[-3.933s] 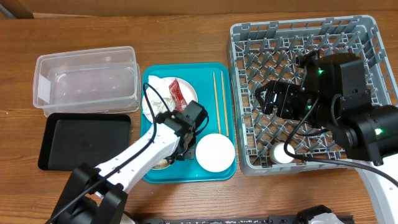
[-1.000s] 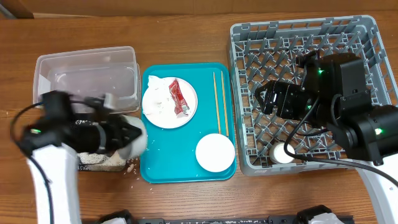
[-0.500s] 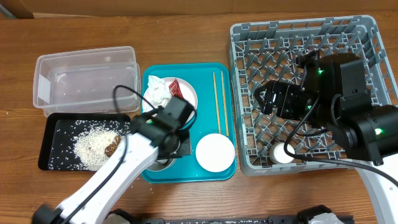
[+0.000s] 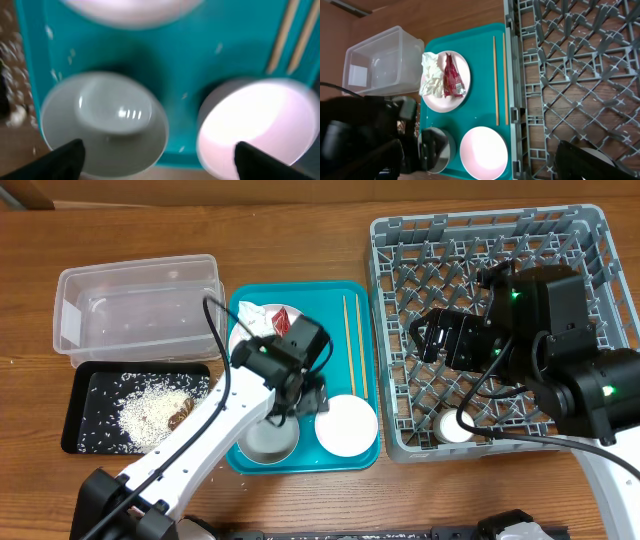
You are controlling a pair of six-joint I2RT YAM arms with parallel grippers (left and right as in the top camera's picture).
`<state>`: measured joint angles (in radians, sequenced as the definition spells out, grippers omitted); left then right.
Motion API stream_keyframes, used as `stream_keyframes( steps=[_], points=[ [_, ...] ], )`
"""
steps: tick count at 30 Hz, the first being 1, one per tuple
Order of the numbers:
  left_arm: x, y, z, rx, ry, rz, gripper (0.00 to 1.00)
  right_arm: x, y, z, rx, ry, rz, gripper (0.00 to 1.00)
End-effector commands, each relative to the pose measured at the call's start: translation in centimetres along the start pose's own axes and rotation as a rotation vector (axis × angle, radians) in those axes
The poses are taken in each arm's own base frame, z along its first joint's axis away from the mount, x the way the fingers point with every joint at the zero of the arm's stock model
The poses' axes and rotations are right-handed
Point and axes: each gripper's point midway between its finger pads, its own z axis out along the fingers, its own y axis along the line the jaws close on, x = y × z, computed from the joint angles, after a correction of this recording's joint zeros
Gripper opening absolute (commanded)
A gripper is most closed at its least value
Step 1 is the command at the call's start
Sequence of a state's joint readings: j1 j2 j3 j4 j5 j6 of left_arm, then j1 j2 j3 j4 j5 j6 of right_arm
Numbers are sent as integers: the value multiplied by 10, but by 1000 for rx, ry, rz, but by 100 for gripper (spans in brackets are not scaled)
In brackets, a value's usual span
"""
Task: Sort waste into correct bins and load items into the dishwasher
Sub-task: 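Set the emptied steel bowl back on the teal tray with the left gripper, then grasp the red wrapper from the plate and drop it into the clear bin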
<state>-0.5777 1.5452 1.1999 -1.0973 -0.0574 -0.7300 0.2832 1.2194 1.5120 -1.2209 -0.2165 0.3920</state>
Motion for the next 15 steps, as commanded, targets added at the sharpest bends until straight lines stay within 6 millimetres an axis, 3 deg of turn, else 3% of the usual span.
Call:
stream_keyframes(
  steps=[1,4,7,11,15],
  points=[
    [-48,15,-16,-84,-210,16,99,-5,1,-2,5,-22,-6,99],
    [-81,16,-9,-73,-287,37,96,-5,1,-2,5,-22,-6,99],
    [-104,12,13,-17,-277,46,89,-5,1,-2,5,-22,-6,99],
    [-111,8,41,45,-203,42,72,-5,1,0,5,-14,-4,99],
    [-109,9,39,59,-185,33,72,-4,0,6,13,3,0,99]
  ],
)
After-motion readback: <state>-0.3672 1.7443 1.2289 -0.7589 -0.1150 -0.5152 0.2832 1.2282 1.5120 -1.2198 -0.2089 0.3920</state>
